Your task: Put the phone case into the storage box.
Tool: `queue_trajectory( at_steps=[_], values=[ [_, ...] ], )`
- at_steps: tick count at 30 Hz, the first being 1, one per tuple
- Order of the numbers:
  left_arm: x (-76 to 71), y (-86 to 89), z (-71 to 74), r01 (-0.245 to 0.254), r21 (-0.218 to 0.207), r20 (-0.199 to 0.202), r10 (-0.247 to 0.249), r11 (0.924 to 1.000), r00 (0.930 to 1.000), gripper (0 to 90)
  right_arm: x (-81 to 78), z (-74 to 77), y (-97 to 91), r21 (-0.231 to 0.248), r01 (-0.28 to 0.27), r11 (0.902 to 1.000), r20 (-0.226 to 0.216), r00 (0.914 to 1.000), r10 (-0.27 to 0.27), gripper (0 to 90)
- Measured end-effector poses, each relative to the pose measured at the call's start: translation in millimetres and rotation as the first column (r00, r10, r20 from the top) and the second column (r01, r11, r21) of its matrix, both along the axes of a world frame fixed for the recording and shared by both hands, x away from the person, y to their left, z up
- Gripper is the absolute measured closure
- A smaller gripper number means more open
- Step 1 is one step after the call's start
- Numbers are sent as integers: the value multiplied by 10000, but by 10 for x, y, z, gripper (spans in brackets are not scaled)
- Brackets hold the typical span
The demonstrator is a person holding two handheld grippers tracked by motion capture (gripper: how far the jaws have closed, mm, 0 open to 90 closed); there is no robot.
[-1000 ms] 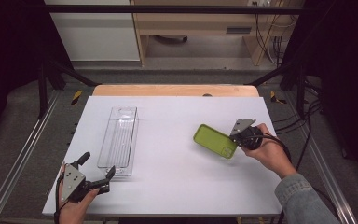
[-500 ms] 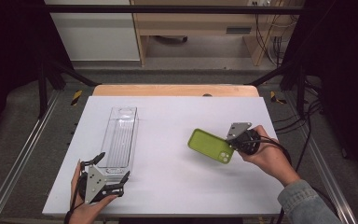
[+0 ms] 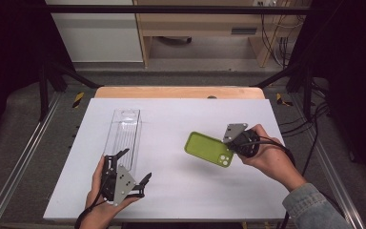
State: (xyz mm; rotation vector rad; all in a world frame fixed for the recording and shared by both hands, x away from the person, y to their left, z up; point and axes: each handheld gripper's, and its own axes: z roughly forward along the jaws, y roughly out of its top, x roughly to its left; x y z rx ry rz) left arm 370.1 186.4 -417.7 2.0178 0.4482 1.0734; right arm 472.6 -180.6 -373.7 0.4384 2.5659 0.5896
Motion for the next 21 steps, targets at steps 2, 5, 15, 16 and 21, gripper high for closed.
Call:
queue_trajectory(
  at_steps=[2,5,15,16,21],
  values=[
    [22,-62,19,103,146,37,-103,9998,9999,26,12,27,16,-65,11,10000,41,10000,-11,887],
    [42,-107,28,178,305,26,-179,9994,9998,26,13,56,33,-127,28,9999,88,10000,-27,887],
    [111,-358,136,690,1221,375,-740,9901,9965,39,-5,170,148,-134,-161,9998,259,9995,164,887],
    [113,-384,146,720,1377,423,-785,9878,9960,44,-5,189,189,-141,-251,9996,322,9992,256,887],
    [143,-492,156,894,1553,615,-999,9838,9931,54,-18,224,271,-148,-290,9995,434,9986,296,887]
  ],
)
